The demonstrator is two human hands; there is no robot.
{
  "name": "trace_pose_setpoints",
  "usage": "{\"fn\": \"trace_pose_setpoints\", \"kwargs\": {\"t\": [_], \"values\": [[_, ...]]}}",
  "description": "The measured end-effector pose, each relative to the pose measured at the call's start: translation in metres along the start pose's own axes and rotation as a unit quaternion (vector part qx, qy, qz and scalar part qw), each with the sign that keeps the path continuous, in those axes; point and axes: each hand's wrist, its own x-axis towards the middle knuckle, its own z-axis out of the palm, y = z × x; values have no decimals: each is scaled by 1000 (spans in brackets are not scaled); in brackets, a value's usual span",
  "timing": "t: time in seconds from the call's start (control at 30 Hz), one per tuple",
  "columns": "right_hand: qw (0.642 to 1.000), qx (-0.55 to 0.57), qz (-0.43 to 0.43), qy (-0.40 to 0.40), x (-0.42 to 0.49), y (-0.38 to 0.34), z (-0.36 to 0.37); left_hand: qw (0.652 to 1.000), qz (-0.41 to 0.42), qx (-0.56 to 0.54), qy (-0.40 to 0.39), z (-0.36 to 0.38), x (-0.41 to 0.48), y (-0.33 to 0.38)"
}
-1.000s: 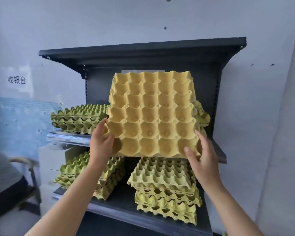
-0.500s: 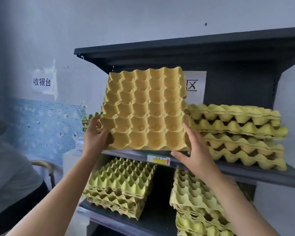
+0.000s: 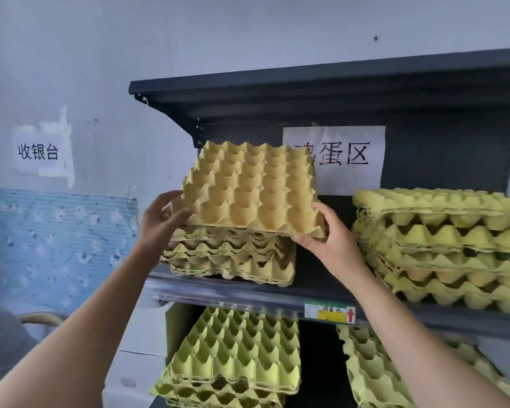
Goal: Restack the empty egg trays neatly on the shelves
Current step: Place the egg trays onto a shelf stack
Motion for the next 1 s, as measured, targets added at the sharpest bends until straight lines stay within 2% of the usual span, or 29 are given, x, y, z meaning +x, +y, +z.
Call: {"fn": "trace_pose_setpoints", "kwargs": {"t": [0.13, 0.47, 0.8, 0.9, 1.0], "values": [[1000, 2, 4, -23, 36, -11, 29, 997, -33, -1, 76, -6, 33, -17], [998, -37, 44, -34, 66, 15, 76, 991, -72, 81, 75, -3, 69, -67], [998, -65, 9, 16, 52, 29, 95, 991, -82, 86, 66, -11, 66, -77], [996, -91, 1, 16, 51, 30, 95, 990, -67, 106, 61, -11, 67, -78], [990, -138, -12, 17, 48, 29, 94, 985, 0, 153, 80, -11, 64, -75]]}}
